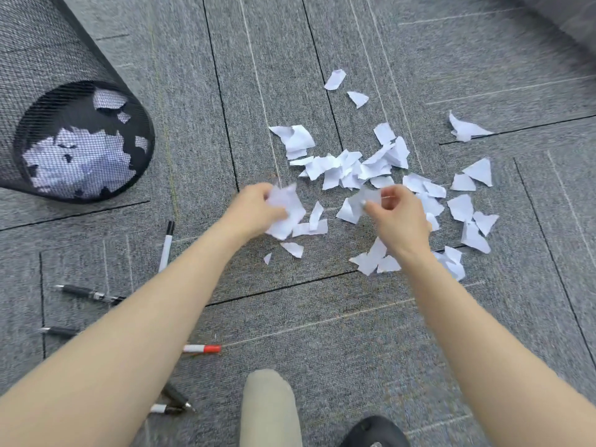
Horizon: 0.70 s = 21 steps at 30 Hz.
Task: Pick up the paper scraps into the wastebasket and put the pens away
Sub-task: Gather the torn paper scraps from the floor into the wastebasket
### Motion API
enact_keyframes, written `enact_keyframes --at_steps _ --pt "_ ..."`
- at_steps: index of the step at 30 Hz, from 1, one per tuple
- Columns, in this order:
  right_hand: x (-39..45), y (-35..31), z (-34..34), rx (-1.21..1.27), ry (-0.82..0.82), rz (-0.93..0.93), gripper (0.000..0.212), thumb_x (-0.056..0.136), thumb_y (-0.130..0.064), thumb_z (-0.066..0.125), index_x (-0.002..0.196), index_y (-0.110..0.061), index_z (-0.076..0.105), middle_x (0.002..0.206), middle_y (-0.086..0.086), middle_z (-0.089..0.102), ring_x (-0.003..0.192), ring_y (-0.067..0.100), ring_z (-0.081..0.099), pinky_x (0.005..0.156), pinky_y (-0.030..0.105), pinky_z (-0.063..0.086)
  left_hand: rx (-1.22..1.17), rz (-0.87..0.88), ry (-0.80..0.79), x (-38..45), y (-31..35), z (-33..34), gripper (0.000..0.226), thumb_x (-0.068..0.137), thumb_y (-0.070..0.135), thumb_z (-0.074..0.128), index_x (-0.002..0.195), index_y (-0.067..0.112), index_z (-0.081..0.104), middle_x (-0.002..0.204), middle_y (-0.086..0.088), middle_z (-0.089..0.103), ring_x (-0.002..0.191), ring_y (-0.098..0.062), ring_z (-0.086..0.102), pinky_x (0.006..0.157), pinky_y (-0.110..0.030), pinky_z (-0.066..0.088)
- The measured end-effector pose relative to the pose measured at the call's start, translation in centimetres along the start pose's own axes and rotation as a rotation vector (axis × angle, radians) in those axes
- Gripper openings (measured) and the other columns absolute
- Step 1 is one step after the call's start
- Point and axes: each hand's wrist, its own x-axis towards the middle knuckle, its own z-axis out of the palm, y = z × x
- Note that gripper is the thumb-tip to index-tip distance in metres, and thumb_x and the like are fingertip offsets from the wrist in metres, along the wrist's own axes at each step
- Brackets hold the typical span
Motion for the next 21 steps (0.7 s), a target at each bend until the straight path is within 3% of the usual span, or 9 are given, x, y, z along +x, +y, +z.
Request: enact_keyframes --at_steps 4,7,10,14,16,18,21 --pt "1.2 0.3 1.7 -0.137 -0.058 0.027 0.026 0.084 -0.03 0.064 0.107 -0.023 0.056 0.072 -0.015 0.05 0.081 0.014 0.053 0.1 0.039 0.026 0.135 0.008 -0.095 -2.2 -0.9 1.7 0.018 0.088 0.01 0.056 0.073 0.019 0.05 0.073 0.004 0.05 0.058 -0.01 0.045 0.049 -0.02 0.035" --pt "1.5 0.7 2.4 -0.252 -0.026 -0.008 0.008 0.082 -0.029 0.063 0.086 -0.025 0.056 0.07 -0.013 0.051 0.076 0.016 0.05 0.097 0.039 0.024 0.279 0.075 0.018 -2.4 -2.0 3.6 0.016 0.086 0.008 0.053 0.07 0.01 0.053 0.092 -0.003 0.05 0.075 -0.017 0.05 0.066 -0.027 0.043" --pt "1.7 1.1 2.7 -0.317 0.018 -0.059 0.017 0.079 -0.032 0.062 0.067 -0.024 0.054 0.083 -0.004 0.06 0.075 0.018 0.051 0.094 0.042 0.026 0.31 0.196 0.137 -2.4 -2.2 4.9 0.013 0.088 0.01 0.054 0.077 0.007 0.06 0.101 -0.002 0.047 0.092 -0.022 0.051 0.083 -0.037 0.047" --pt "1.8 0.9 2.9 -0.297 0.004 -0.116 0.013 0.082 -0.029 0.062 0.072 -0.021 0.058 0.088 0.002 0.062 0.073 0.019 0.052 0.091 0.041 0.033 0.33 0.27 0.158 -2.2 -1.3 5.8 0.019 0.091 0.006 0.052 0.073 0.011 0.048 0.097 0.0 0.045 0.088 -0.018 0.045 0.077 -0.032 0.043" --pt "1.7 0.8 2.8 -0.275 -0.024 -0.142 0.015 0.085 -0.022 0.061 0.072 -0.016 0.053 0.076 0.0 0.058 0.07 0.022 0.052 0.078 0.038 0.043 0.405 0.303 0.175 -1.8 -0.9 6.1 0.019 0.089 -0.002 0.05 0.076 0.011 0.048 0.097 -0.004 0.046 0.086 -0.02 0.045 0.073 -0.031 0.039" --pt "1.5 0.6 2.7 -0.272 -0.041 -0.147 0.015 0.087 -0.016 0.058 0.075 -0.014 0.05 0.067 -0.007 0.049 0.069 0.022 0.049 0.064 0.033 0.039 0.418 0.294 0.164 -1.4 -0.5 6.3 0.022 0.086 -0.01 0.046 0.077 0.011 0.044 0.092 -0.006 0.044 0.081 -0.024 0.046 0.066 -0.032 0.037" --pt "1.4 0.4 2.7 -0.247 -0.06 -0.15 0.006 0.088 -0.015 0.057 0.087 -0.013 0.051 0.074 -0.006 0.051 0.072 0.02 0.05 0.066 0.033 0.04 0.307 0.204 0.118 -1.2 -0.4 6.3 0.023 0.084 -0.011 0.039 0.077 0.011 0.04 0.082 -0.004 0.042 0.073 -0.023 0.041 0.06 -0.031 0.031"
